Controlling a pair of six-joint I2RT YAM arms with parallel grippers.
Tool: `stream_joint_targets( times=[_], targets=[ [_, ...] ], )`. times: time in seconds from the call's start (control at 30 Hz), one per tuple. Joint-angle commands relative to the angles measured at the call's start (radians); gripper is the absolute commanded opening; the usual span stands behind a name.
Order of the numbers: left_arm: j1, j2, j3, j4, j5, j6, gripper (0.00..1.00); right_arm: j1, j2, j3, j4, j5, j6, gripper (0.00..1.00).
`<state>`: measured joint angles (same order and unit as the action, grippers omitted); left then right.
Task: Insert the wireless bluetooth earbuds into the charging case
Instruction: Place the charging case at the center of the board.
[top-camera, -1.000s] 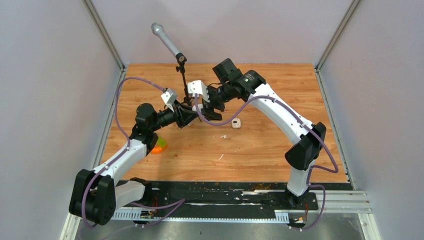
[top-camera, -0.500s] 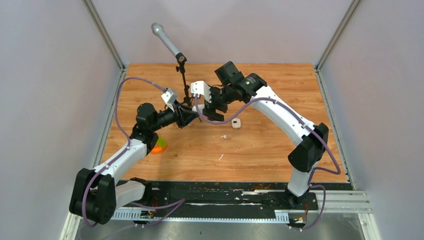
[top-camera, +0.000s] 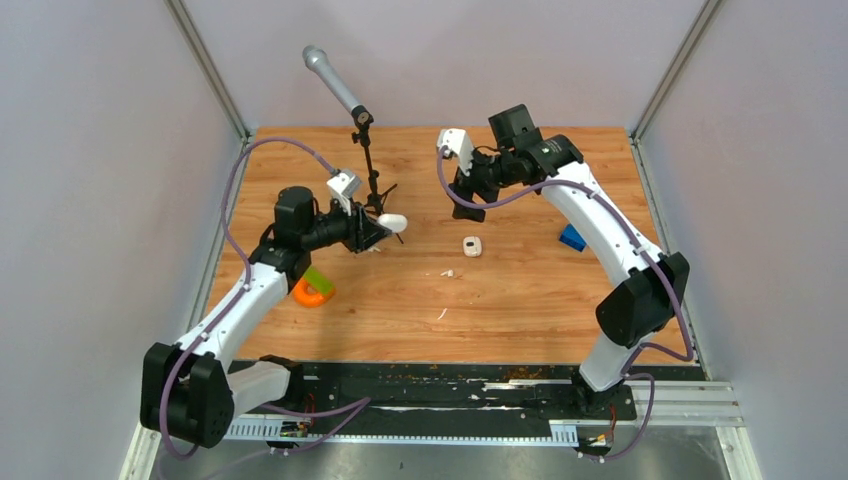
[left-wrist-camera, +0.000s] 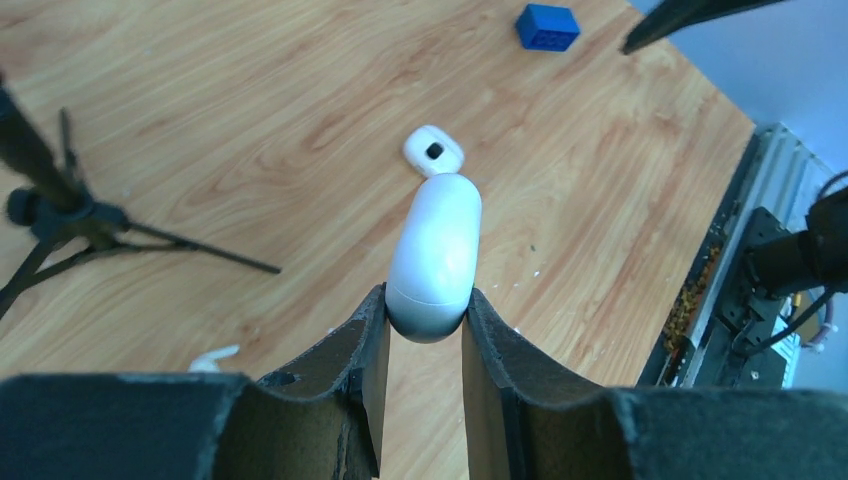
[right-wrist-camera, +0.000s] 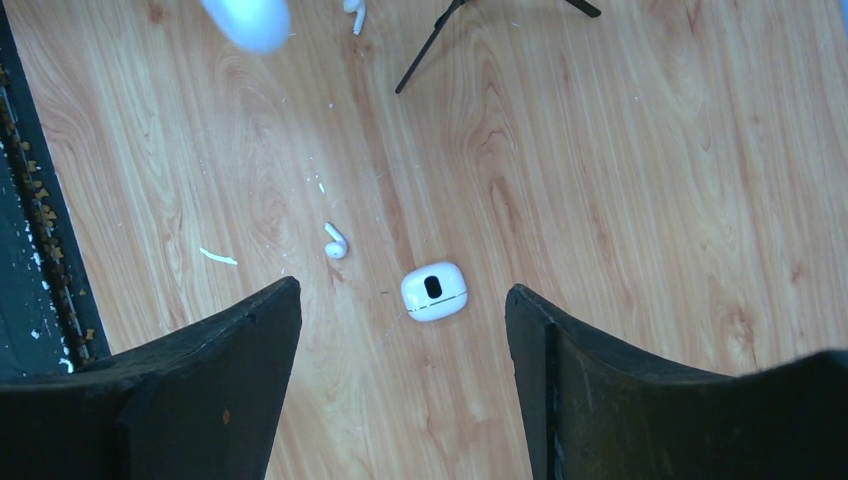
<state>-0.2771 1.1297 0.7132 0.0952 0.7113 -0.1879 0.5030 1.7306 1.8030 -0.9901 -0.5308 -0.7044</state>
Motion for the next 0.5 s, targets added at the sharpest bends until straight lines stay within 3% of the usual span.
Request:
stream_joint_targets(
  times=[0.0, 0.17, 0.47],
  targets=[
    [0.052, 0.015, 0.130, -0.328, -0.097, 0.086, 0.01, -0.027, -0.077, -0.023, 0.034, -0.049, 0.037, 0.75],
    [0.137, 0.065, 0.188, -0.506, -0.158, 0.074, 0.03, -0.049, -0.093, -0.040, 0.062, -0.039, 0.043, 0.74],
    [0.250, 0.183, 0.200, -0.517, -0.282, -0.041, 0.07, -0.062, -0.133, -0.090, 0.101, -0.005, 0.062, 0.75]
  ],
)
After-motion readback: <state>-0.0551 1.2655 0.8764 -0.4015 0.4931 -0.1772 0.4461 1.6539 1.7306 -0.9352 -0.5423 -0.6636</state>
